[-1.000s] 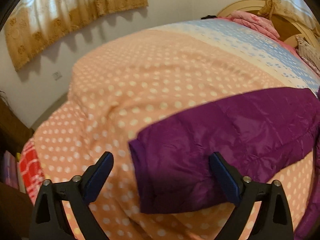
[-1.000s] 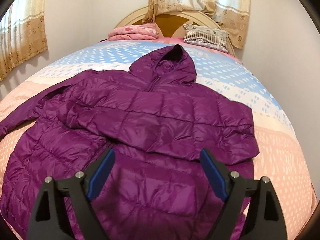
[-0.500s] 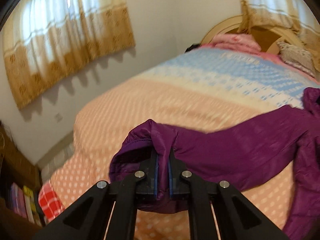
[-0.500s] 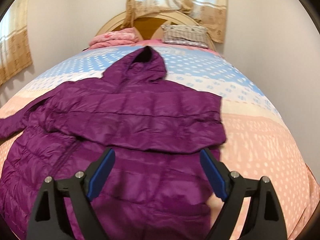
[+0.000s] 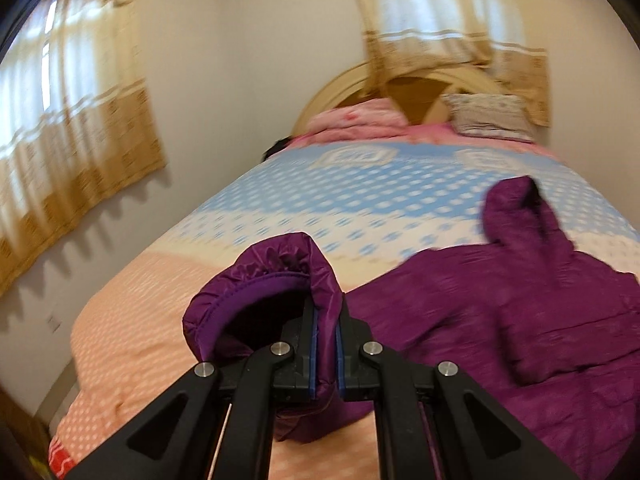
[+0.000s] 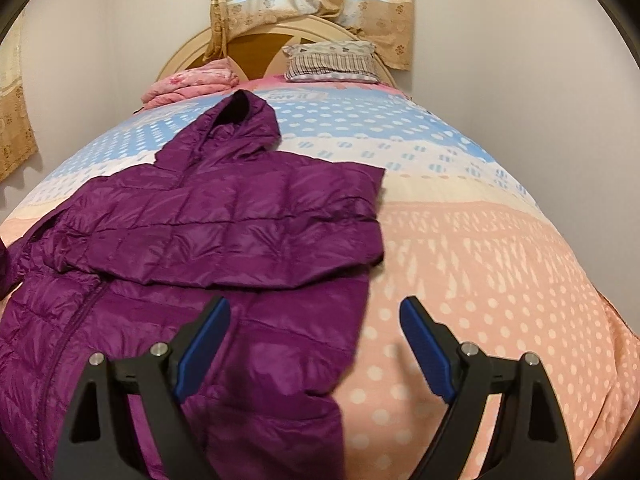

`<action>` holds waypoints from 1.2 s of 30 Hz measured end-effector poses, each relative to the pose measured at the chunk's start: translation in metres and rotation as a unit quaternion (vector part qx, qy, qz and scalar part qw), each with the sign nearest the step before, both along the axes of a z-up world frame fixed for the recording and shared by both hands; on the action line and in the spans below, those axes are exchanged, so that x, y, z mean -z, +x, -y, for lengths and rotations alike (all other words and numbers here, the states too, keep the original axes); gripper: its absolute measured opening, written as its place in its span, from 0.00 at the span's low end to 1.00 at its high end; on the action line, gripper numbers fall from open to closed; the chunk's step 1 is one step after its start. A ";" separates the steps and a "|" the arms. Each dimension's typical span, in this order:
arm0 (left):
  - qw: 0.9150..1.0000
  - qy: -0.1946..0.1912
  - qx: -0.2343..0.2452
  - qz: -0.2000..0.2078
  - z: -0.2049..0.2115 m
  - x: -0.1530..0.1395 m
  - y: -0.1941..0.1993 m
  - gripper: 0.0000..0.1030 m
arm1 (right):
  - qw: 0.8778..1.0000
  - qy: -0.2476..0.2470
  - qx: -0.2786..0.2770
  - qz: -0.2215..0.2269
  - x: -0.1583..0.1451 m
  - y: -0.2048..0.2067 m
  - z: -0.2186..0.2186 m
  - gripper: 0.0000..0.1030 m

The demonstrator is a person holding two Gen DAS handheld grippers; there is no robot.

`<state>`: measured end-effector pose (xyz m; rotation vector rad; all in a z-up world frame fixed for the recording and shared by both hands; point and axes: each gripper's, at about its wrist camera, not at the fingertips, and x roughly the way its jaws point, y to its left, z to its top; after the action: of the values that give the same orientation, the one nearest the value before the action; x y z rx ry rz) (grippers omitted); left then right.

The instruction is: Fold large clothes

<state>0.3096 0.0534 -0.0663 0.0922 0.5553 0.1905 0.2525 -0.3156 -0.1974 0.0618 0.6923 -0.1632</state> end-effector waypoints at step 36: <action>0.968 0.058 0.241 0.046 0.234 0.027 -0.019 0.81 | 1.000 0.020 0.015 -0.018 0.013 -0.010 0.023 0.86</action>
<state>0.2907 -0.1803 -0.0937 0.3262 0.4154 -0.2463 0.2426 -0.3383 -0.2104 0.1071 0.7302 -0.1793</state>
